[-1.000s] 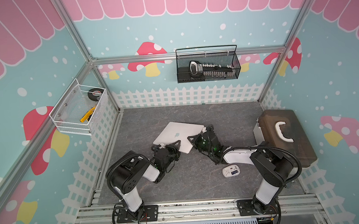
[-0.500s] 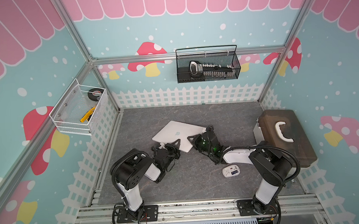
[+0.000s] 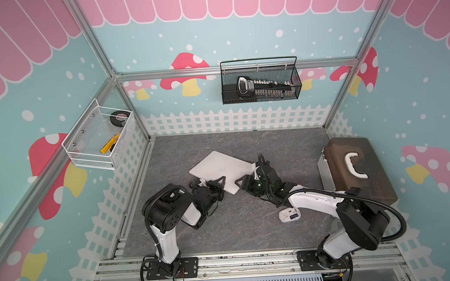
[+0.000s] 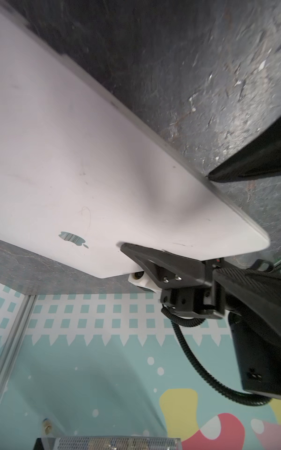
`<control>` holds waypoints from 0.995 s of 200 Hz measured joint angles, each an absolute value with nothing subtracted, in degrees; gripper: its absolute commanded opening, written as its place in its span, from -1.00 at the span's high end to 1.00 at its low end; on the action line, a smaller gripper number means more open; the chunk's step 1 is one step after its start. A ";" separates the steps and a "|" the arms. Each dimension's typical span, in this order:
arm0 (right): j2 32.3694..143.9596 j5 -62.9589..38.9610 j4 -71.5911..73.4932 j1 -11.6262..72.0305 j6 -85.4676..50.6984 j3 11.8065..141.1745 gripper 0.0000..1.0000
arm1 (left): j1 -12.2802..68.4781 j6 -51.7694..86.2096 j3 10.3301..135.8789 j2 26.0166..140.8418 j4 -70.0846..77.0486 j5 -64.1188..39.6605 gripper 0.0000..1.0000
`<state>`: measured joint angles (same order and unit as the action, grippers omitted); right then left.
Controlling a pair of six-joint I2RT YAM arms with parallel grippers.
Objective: Insert the wireless mouse receiver into the laptop
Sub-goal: Pick up the laptop from the center of the board, then pick up the USB plug at the center of the board.
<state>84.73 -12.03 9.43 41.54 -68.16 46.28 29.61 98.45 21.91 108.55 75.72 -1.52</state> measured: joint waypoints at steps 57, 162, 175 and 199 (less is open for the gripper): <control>71.90 -10.85 -20.29 37.89 -38.26 58.26 0.03 | 24.80 90.06 22.00 104.90 68.20 -8.88 1.00; 88.73 -3.60 -45.23 37.87 -4.69 62.67 -0.27 | 17.06 65.47 31.57 83.09 18.59 -23.40 1.00; 90.04 -3.95 -45.39 37.87 -3.38 62.63 -0.27 | 16.29 65.43 31.57 83.09 18.13 -24.23 1.00; 92.12 -3.88 -45.30 37.85 -1.69 62.63 -0.27 | 15.84 65.12 31.57 83.09 17.96 -24.97 1.00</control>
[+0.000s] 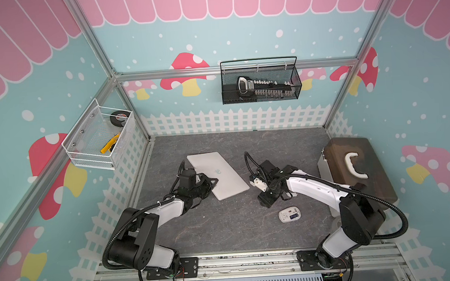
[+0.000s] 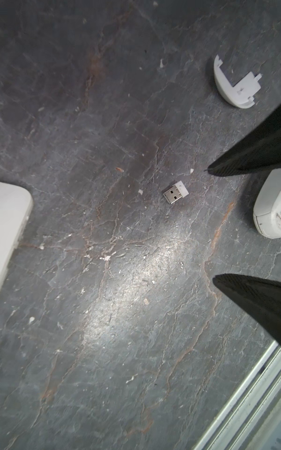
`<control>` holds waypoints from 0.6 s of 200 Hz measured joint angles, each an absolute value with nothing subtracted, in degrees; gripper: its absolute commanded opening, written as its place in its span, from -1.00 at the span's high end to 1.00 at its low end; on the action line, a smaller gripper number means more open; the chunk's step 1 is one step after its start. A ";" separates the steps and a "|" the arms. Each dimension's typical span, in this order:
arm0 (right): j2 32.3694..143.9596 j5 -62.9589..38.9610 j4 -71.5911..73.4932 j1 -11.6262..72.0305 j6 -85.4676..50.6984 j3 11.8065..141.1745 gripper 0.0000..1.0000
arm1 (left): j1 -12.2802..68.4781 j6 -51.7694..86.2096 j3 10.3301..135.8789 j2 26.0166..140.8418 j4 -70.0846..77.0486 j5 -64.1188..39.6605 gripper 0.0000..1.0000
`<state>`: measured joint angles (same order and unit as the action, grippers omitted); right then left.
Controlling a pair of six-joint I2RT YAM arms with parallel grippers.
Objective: Insert the wireless mouse receiver into the laptop
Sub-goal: Pick up the USB plug at the center of the board.
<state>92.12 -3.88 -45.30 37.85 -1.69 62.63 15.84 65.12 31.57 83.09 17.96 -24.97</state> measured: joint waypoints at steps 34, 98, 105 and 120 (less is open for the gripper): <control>96.07 -4.14 -44.25 36.82 -0.45 62.59 -0.31 | 15.44 64.90 31.57 83.09 17.74 -25.56 1.00; 97.65 -5.30 -41.89 33.28 -0.03 61.12 -0.36 | 15.38 64.86 31.81 83.37 17.74 -25.91 1.00; 98.02 -5.76 -41.71 33.21 -0.03 61.12 -0.34 | 15.40 64.79 31.99 83.59 17.76 -26.02 1.00; 99.13 -7.03 -41.39 33.21 -0.08 61.12 -0.28 | 15.38 64.71 32.21 83.96 17.82 -26.22 1.00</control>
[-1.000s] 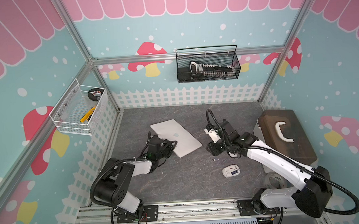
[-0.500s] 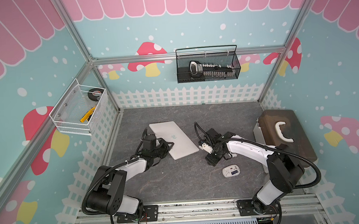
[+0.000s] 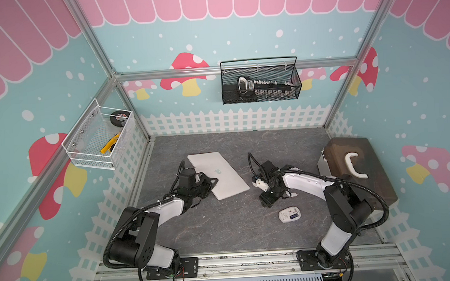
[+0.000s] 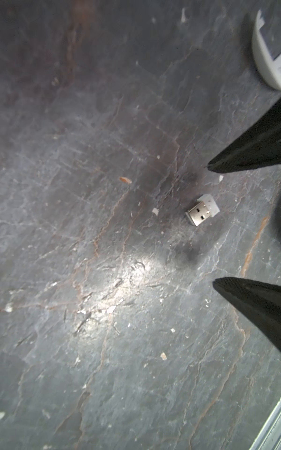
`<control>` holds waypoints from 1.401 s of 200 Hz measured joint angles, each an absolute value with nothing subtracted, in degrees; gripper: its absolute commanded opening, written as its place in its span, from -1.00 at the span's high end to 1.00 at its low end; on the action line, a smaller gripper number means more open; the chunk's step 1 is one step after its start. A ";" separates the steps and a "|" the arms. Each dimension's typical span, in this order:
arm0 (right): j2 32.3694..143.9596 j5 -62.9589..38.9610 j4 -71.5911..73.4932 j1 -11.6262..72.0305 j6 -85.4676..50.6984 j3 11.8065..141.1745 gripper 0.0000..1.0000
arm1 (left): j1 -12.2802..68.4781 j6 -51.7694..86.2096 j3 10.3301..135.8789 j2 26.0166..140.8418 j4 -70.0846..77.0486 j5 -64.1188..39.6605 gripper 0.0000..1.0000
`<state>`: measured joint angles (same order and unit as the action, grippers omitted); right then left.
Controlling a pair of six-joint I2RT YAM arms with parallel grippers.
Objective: Insert the wireless mouse receiver into the laptop
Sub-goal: Pick up the USB plug at the center of the board.
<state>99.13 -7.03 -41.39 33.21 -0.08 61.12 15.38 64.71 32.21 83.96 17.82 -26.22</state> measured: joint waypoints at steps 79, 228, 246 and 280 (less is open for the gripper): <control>99.20 -11.18 -39.68 33.87 -3.14 59.44 0.04 | 15.33 64.71 32.29 84.55 18.48 -26.61 1.00; 96.99 -6.94 -38.33 38.02 -19.09 56.97 0.14 | 14.76 64.66 32.29 85.08 19.07 -27.33 1.00; 96.99 -5.91 -38.33 39.13 -21.89 56.97 0.20 | 14.59 64.66 32.29 85.38 19.38 -27.68 1.00; 96.99 -3.29 -38.30 41.08 -26.24 56.97 0.27 | 14.33 64.69 32.29 85.86 20.08 -28.10 1.00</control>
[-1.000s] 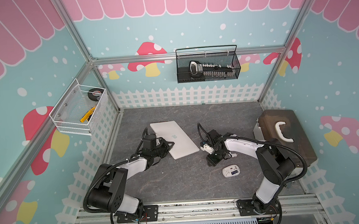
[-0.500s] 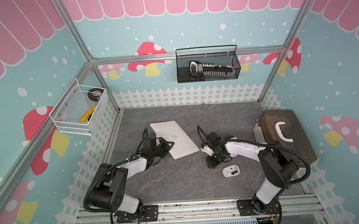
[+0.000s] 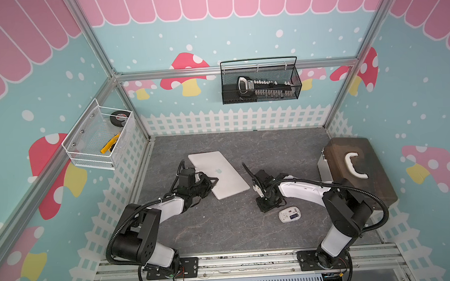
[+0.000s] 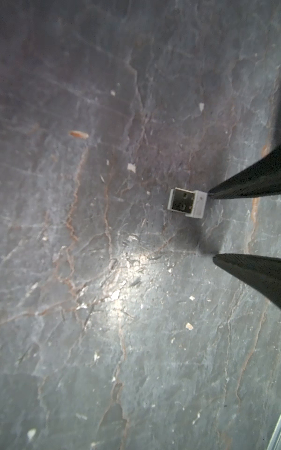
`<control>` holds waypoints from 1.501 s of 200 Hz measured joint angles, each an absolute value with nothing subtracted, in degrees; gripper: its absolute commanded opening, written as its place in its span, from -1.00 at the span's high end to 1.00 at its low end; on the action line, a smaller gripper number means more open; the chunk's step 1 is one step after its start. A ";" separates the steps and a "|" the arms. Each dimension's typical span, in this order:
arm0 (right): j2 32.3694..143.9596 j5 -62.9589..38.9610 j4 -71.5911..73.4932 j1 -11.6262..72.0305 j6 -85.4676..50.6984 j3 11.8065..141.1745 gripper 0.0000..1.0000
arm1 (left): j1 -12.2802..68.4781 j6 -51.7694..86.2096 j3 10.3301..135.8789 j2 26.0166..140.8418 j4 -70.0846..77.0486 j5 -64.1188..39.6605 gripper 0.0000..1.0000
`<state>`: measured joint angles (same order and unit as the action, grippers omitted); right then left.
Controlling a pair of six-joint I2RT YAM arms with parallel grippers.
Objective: Insert the wireless mouse receiver into the laptop
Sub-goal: Pick up the USB plug at the center of the board.
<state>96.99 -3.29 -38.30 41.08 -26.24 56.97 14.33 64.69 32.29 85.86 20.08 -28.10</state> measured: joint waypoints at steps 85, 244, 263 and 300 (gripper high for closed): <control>97.71 3.20 -38.52 42.02 -27.66 58.54 0.26 | 14.31 64.71 32.29 85.95 20.32 -28.14 1.00; 99.46 2.50 -37.58 42.13 -28.18 59.37 0.73 | 14.22 64.69 32.29 86.15 20.56 -28.29 1.00; 99.22 2.46 -37.47 42.13 -28.16 59.37 0.73 | 14.20 64.66 32.29 86.15 20.51 -28.32 1.00; 94.72 0.49 -36.42 42.11 -25.65 58.78 0.74 | 14.02 64.25 32.29 86.13 20.21 -28.58 1.00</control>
<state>94.72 0.49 -36.42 42.11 -25.65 58.78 14.02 64.25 32.29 86.13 20.21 -28.58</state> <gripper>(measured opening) 0.137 0.123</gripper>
